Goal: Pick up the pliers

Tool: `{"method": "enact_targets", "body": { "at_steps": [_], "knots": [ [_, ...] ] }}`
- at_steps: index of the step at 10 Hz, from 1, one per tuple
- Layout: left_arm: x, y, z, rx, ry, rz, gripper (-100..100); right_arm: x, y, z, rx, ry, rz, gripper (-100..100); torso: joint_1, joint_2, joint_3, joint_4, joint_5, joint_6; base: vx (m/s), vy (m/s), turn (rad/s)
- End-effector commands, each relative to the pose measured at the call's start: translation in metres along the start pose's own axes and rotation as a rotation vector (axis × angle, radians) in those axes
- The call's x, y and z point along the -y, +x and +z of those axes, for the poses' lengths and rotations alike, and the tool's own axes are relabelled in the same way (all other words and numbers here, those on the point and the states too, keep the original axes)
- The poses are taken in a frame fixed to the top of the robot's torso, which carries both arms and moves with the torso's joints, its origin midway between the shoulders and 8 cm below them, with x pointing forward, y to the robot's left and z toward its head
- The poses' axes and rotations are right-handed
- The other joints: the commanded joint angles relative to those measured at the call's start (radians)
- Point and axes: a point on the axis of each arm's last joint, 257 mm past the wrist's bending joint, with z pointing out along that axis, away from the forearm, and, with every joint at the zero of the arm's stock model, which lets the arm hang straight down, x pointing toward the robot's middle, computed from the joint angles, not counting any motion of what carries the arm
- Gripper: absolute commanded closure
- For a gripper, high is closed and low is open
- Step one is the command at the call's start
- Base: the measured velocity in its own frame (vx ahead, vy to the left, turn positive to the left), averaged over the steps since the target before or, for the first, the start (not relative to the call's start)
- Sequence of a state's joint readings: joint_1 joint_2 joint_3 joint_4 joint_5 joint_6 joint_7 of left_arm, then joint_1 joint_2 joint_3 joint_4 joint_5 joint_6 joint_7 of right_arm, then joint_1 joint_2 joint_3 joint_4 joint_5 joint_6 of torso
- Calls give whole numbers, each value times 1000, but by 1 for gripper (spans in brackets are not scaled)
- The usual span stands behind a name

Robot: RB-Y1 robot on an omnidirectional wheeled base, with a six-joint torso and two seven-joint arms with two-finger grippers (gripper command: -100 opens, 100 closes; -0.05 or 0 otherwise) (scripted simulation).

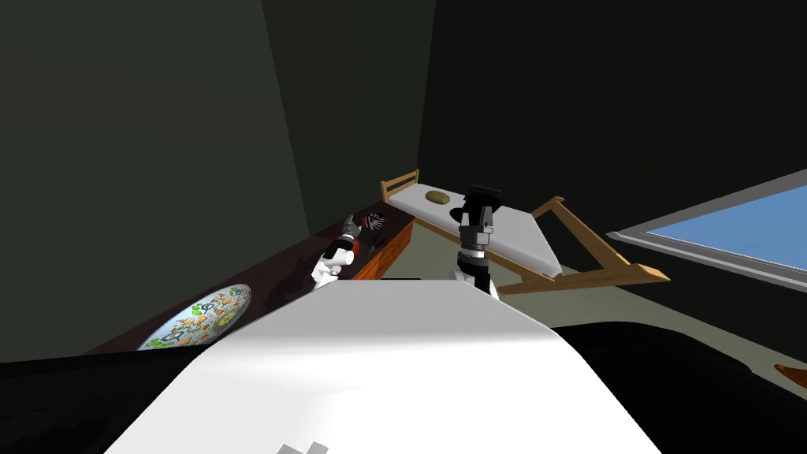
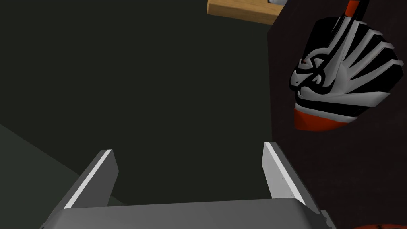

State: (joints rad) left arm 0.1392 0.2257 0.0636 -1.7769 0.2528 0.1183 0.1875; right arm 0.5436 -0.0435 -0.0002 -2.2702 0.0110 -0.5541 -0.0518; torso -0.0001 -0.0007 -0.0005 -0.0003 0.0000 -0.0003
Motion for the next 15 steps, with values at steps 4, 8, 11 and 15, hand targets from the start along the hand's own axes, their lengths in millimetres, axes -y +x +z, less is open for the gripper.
{"method": "enact_targets", "body": {
  "at_steps": [4,8,11,15],
  "knots": [
    [-50,-11,15,23,-157,-48,-100,0,0,0,0,0,0,0,0,0,0,0,0,0,6,-2,-63],
    [-95,-17,21,43,-300,-93,-100,0,0,0,0,0,0,0,0,0,0,0,0,0,5,-4,-69],
    [-130,-18,25,54,-423,-138,-100,0,0,0,0,0,0,0,0,0,0,0,0,0,4,-3,-66],
    [-168,-20,21,73,-561,-180,-100,0,0,0,0,0,0,0,0,0,0,0,0,0,6,1,-67]
  ]
}}
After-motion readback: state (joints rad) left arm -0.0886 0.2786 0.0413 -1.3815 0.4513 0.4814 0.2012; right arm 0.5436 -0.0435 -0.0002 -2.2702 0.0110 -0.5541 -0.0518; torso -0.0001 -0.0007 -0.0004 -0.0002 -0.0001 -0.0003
